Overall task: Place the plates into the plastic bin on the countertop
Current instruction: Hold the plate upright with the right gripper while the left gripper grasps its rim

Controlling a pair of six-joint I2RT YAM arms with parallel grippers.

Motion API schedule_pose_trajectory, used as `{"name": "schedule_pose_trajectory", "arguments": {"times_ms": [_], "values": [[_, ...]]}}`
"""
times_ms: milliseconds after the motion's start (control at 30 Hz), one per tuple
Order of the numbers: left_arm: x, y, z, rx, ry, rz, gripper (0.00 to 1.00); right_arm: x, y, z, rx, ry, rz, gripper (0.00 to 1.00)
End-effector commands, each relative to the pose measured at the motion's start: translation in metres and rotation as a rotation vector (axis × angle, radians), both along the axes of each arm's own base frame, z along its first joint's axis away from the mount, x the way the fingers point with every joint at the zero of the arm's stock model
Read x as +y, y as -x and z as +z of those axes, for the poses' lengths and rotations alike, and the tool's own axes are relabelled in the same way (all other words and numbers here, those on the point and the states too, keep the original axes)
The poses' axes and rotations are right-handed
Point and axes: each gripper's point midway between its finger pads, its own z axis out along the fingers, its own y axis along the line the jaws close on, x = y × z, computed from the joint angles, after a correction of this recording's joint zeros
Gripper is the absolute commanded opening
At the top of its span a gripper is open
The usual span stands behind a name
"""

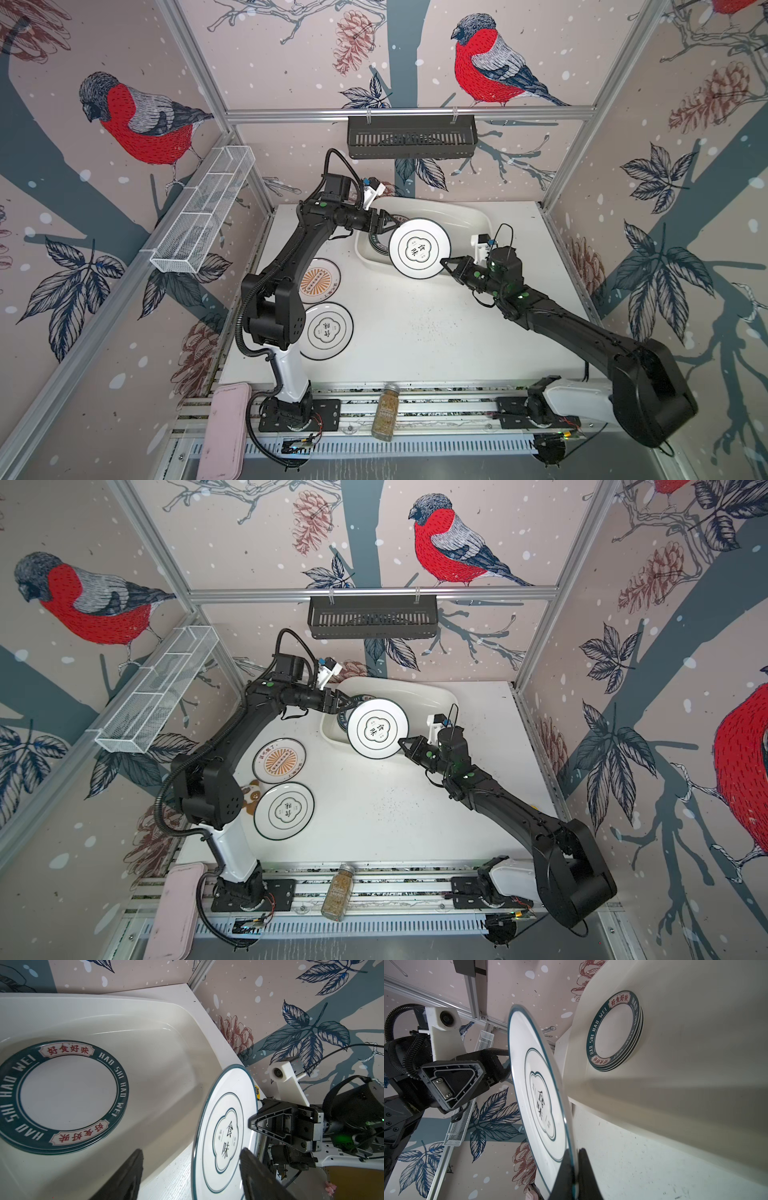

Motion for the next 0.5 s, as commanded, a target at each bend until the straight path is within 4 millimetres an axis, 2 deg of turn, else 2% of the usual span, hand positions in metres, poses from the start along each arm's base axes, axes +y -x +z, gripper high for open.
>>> {"name": "schedule_pose_trajectory", "arguments": {"times_ms": [0, 133, 367, 467], "values": [[-0.009, 0.006, -0.007, 0.054, 0.008, -0.035, 0.68, -0.002, -0.004, 0.016, -0.065, -0.012, 0.017, 0.03], [-0.010, 0.001, -0.011, 0.059, 0.012, -0.015, 0.64, -0.008, -0.008, 0.018, -0.078, -0.021, 0.002, 0.03], [-0.023, 0.007, -0.016, 0.098, 0.038, -0.064, 0.61, -0.011, -0.019, 0.018, -0.087, -0.021, 0.006, 0.03], [-0.027, 0.007, -0.020, 0.102, 0.035, -0.070, 0.55, -0.013, -0.023, 0.020, -0.097, -0.024, 0.005, 0.03]]}}
